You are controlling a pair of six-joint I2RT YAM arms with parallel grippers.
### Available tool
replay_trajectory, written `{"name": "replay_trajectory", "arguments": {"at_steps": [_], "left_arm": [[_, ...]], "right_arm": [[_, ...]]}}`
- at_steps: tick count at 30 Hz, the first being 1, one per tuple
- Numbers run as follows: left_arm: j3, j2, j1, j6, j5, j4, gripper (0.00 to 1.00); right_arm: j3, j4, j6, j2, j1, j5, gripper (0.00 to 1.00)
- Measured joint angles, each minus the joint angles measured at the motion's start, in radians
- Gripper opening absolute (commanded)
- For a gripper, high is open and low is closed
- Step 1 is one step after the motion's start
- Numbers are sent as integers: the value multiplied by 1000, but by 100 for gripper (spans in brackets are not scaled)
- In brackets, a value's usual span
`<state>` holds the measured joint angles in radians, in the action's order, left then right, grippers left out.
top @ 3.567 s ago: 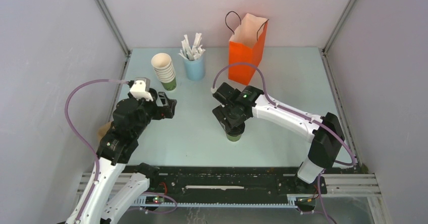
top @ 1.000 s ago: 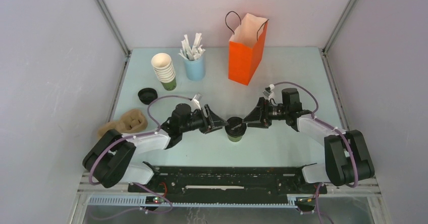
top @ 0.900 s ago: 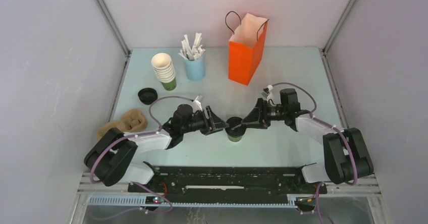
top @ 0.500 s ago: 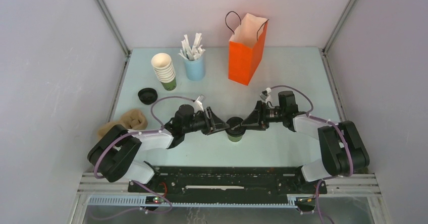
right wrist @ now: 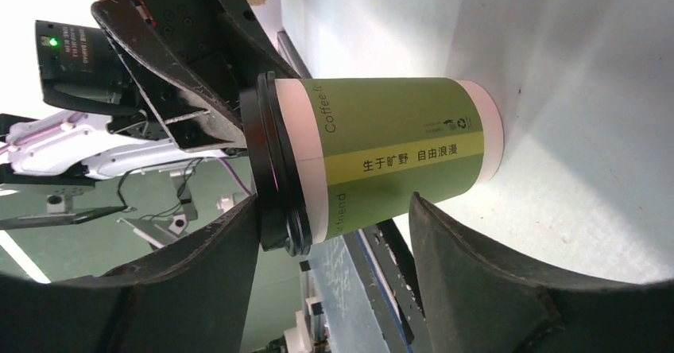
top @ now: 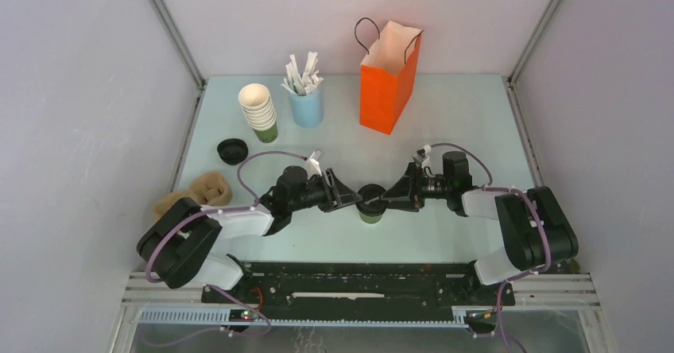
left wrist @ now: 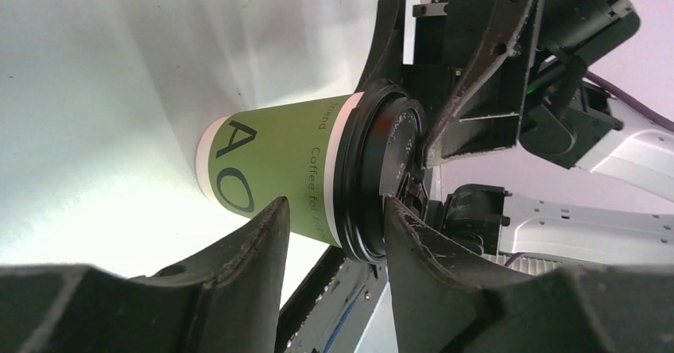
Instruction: Pack the takeout coffee
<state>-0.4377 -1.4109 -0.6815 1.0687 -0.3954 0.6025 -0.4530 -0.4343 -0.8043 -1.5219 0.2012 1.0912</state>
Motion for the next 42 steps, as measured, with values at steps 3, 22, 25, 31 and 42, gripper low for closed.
{"name": "replay_trajectory", "arguments": {"at_steps": [3, 22, 25, 31, 42], "left_arm": [[-2, 14, 0, -14, 10, -28, 51], [-28, 24, -30, -33, 53, -71, 51], [-28, 24, -31, -34, 53, -73, 51], [-28, 27, -28, -40, 64, -88, 51], [-28, 34, -28, -43, 85, -99, 50]], "right_arm": [[-16, 68, 16, 40, 10, -38, 86], [-2, -157, -29, -129, 10, 27, 81], [10, -129, -31, -72, 19, -7, 94], [28, 12, -4, 75, 68, -63, 97], [33, 75, 0, 84, 148, -119, 93]]}}
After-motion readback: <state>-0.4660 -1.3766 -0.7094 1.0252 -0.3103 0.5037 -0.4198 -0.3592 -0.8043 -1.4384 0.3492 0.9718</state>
